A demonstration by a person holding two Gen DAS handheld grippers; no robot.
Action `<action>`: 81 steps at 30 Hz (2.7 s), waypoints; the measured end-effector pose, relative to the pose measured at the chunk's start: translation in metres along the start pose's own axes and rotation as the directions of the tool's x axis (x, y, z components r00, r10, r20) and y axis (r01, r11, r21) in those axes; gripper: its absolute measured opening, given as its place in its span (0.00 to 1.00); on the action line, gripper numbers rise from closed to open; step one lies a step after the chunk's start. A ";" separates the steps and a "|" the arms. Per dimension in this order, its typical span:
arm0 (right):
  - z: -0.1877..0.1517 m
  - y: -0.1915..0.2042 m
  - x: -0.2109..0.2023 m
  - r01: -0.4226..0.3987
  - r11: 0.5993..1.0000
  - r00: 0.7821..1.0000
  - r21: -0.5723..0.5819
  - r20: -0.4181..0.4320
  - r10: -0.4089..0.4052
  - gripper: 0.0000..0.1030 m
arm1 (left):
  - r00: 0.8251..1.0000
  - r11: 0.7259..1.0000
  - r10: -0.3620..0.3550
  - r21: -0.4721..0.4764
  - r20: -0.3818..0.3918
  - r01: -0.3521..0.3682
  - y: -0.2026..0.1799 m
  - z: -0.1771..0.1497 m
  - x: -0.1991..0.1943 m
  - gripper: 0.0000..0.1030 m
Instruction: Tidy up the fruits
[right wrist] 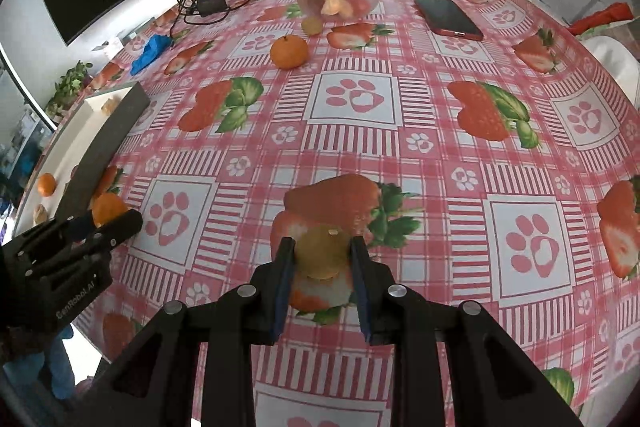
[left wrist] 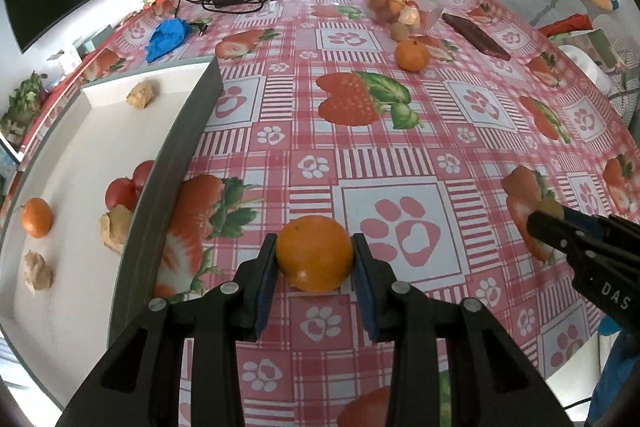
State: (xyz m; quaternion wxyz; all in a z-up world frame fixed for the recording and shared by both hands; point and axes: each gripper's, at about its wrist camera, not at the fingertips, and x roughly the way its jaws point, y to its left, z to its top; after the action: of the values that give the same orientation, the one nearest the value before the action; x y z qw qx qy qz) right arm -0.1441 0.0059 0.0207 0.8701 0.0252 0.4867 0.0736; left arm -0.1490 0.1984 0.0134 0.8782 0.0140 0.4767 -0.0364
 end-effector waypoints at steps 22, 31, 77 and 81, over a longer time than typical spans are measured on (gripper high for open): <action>-0.003 0.003 0.000 0.007 1.000 1.000 -0.006 0.002 -0.007 0.28 | 1.000 1.000 0.001 0.000 -0.003 -0.001 0.000 -0.002 -0.002 0.37; -0.003 0.002 -0.001 -0.011 1.000 1.000 0.007 -0.007 0.011 0.28 | 0.998 0.998 -0.059 -0.031 -0.017 0.059 0.006 -0.002 -0.003 0.37; 0.093 0.236 0.032 -0.284 0.919 0.959 -0.274 -0.094 0.268 0.28 | 0.996 0.983 0.084 -0.167 0.036 -0.077 0.201 0.029 -0.040 0.37; 0.101 0.251 0.043 -0.282 0.916 0.959 -0.284 -0.106 0.263 0.28 | 0.997 0.981 0.078 -0.179 0.018 -0.073 0.207 0.029 -0.029 0.37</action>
State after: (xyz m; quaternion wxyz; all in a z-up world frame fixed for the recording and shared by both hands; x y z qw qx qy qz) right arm -0.0620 0.2633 0.0661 0.8287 -0.0404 0.4902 0.2670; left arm -0.1251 0.4042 0.0516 0.8824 -0.0472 0.4664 0.0397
